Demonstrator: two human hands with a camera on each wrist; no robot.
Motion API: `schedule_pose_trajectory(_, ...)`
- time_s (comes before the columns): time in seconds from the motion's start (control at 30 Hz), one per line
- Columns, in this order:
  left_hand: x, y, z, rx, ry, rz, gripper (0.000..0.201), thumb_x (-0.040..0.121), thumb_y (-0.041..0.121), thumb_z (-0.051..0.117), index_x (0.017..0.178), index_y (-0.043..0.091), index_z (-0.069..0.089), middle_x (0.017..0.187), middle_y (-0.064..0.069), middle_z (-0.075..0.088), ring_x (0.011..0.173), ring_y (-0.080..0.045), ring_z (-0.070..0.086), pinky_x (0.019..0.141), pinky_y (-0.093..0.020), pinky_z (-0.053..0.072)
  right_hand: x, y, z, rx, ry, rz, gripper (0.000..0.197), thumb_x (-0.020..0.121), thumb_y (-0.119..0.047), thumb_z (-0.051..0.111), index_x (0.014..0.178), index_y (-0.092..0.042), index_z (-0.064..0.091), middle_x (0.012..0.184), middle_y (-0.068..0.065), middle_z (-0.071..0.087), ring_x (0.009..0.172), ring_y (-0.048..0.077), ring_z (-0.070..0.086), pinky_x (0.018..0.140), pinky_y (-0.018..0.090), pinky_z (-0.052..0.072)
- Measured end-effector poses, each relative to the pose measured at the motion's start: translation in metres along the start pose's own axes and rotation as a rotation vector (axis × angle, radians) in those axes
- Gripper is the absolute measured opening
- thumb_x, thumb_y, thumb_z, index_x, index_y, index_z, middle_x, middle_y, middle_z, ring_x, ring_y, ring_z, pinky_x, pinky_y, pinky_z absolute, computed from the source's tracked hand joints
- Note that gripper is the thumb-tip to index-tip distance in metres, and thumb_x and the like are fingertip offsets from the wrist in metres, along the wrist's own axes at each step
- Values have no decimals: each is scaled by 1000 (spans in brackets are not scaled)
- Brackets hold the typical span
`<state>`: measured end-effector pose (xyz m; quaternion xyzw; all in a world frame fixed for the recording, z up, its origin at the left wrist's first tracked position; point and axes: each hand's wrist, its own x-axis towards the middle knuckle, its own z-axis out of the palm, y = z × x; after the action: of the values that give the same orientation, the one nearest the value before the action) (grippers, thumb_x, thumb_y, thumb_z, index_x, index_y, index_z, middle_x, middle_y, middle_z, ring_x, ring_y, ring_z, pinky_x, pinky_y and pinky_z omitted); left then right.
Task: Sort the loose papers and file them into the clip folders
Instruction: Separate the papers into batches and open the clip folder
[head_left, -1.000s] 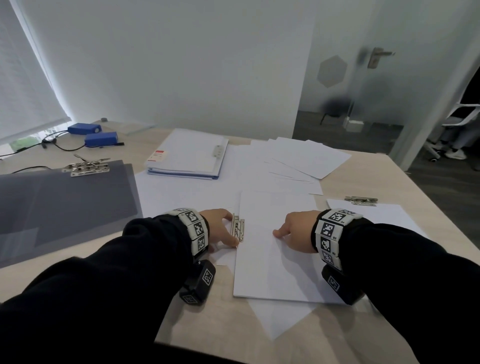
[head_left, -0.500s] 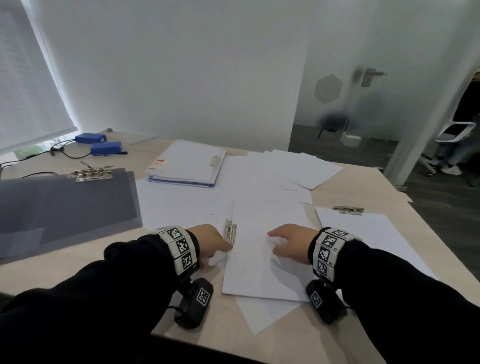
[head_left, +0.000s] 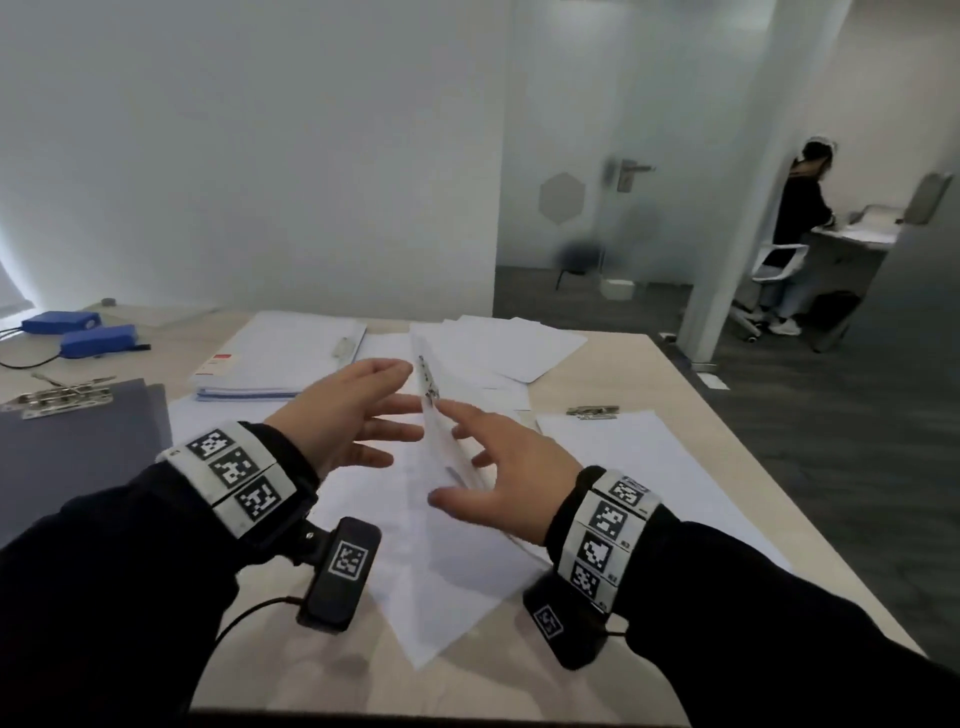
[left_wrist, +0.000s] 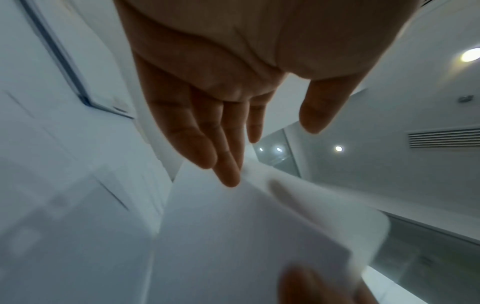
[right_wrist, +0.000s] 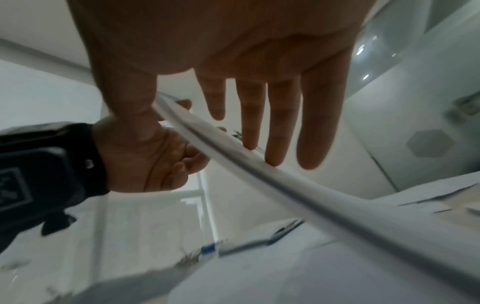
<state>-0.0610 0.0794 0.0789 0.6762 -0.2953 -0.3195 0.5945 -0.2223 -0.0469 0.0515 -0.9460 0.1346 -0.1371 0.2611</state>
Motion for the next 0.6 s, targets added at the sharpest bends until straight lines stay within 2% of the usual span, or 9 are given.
schedule_pose_trajectory(0.1, 2, 9, 34, -106, -12, 74, 32, 98, 48, 49, 126, 34, 56, 115, 8, 73, 100, -21, 72, 72, -38, 54, -9, 15, -18, 241, 274, 58, 70, 86, -32, 60, 141, -56, 24, 113, -20, 57, 76, 4, 65, 77, 29, 56)
schedule_pose_trajectory(0.17, 7, 8, 60, -159, -18, 88, 30, 100, 44, 47, 126, 32, 58, 118, 9, 71, 103, -19, 71, 75, -40, 56, -18, 30, -31, 387, 415, 91, 75, 88, -16, 54, 142, -56, 21, 110, -15, 57, 58, 6, 60, 62, 21, 52)
schedule_pose_trajectory(0.2, 11, 5, 73, -166, -24, 83, 29, 100, 42, 49, 124, 31, 59, 119, 9, 70, 104, -18, 70, 77, -41, 57, -24, 36, -38, 430, 472, 97, 77, 87, -11, 51, 143, -56, 21, 110, -12, 59, 54, 9, 56, 58, 21, 50)
schedule_pose_trajectory(0.3, 24, -15, 114, -115, -62, 5, 26, 98, 30, 55, 124, 28, 60, 125, 6, 64, 112, -15, 64, 87, -42, 57, -45, 58, -54, 482, 621, 142, 73, 87, -6, 48, 137, -57, 34, 100, -14, 64, 60, 23, 57, 61, 39, 55)
schedule_pose_trajectory(0.37, 33, -32, 140, -74, -92, -81, 33, 97, 25, 57, 130, 26, 55, 130, 2, 58, 117, -15, 56, 93, -44, 55, -59, 76, -63, 544, 718, 215, 68, 88, -6, 48, 130, -58, 41, 98, -17, 65, 72, 24, 64, 64, 47, 59)
schedule_pose_trajectory(0.43, 40, -47, 165, -73, -116, -176, 46, 96, 22, 59, 140, 22, 47, 135, -3, 53, 122, -20, 51, 98, -47, 51, -73, 96, -72, 622, 809, 293, 66, 88, -5, 49, 128, -57, 43, 101, -14, 65, 82, 27, 67, 65, 54, 59)
schedule_pose_trajectory(0.53, 48, -60, 196, -104, -142, -257, 58, 95, 18, 59, 149, 18, 37, 151, -6, 38, 134, -29, 42, 99, -45, 47, -92, 132, -84, 648, 911, 449, 57, 87, -1, 52, 125, -43, 47, 111, -7, 62, 87, 20, 68, 67, 51, 60)
schedule_pose_trajectory(0.6, 53, -65, 212, -75, -122, -263, 59, 95, 18, 58, 149, 18, 36, 154, -3, 34, 128, -25, 43, 101, -45, 47, -104, 162, -90, 642, 923, 595, 50, 85, -1, 58, 124, -32, 51, 111, -1, 63, 91, 20, 67, 72, 47, 61)
